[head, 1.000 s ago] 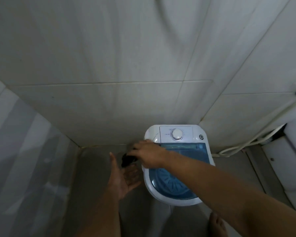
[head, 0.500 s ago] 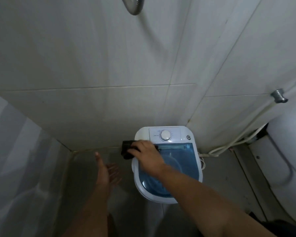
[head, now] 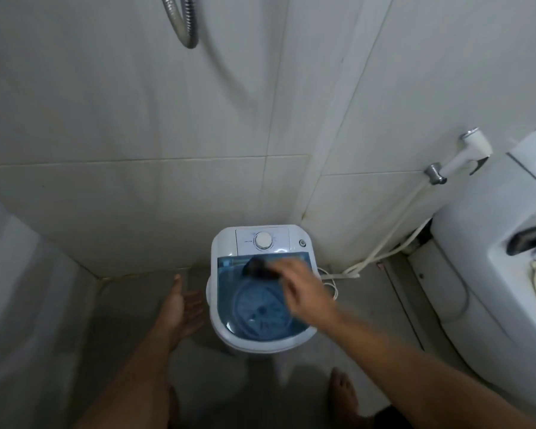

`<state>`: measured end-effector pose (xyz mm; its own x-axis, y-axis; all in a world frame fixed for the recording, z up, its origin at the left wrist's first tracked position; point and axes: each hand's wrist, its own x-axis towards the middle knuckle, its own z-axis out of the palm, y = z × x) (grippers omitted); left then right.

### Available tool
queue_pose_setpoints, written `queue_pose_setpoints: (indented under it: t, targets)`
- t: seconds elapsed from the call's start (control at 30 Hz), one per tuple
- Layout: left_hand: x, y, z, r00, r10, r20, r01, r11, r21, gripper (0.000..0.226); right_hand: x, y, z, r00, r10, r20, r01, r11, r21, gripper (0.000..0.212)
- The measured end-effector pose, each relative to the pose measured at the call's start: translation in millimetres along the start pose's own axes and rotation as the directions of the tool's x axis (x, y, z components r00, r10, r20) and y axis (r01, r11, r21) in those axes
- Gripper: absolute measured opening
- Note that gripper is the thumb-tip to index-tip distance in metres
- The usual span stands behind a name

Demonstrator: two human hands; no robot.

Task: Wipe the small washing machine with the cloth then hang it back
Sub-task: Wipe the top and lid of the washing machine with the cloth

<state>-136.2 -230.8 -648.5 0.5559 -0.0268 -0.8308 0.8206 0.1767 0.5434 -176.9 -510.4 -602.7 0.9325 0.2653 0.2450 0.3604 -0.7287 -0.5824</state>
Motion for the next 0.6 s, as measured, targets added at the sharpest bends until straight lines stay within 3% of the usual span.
queue_pose_setpoints:
  t: [0.1, 0.2, 0.27, 0.33, 0.43, 0.5, 0.6]
  targets:
    - [-6, 0, 8, 1.000, -0.007, 0.021, 0.006, 0.999, 0.046, 0.086, 26, 52, -19, 0.909, 0.339, -0.243, -0.343, 0.939, 0.026, 0.045]
    - [-11, 1, 9, 1.000, 0.018, 0.015, -0.019, 0.997, 0.073, 0.089, 32, 77, -3, 0.799, 0.559, -0.220, -0.568, 0.822, 0.026, 0.047]
    - [-15, 2, 9, 0.999, 0.017, 0.032, -0.019, 0.997, 0.081, 0.085, 22, 67, 23, 0.793, 0.559, -0.242, -0.595, 0.797, -0.109, 0.049]
    - [-17, 3, 8, 0.999, 0.007, 0.047, -0.011, 0.997, 0.080, 0.086, 5, 43, 47, 0.848, 0.468, -0.249, -0.520, 0.824, -0.223, 0.054]
    - [-17, 4, 3, 0.998, 0.006, 0.057, -0.011, 0.996, 0.084, 0.090, -12, 4, 76, 0.938, 0.313, -0.147, -0.344, 0.893, -0.292, 0.057]
    - [-16, 3, -1, 0.998, 0.002, 0.066, -0.009, 0.994, 0.113, 0.092, -21, -20, 95, 0.975, 0.216, -0.061, -0.224, 0.927, -0.301, 0.056]
    - [-19, 1, -5, 0.996, -0.012, 0.087, -0.001, 0.988, 0.154, 0.092, -45, -50, 119, 0.987, -0.030, 0.161, 0.074, 0.958, -0.277, 0.063]
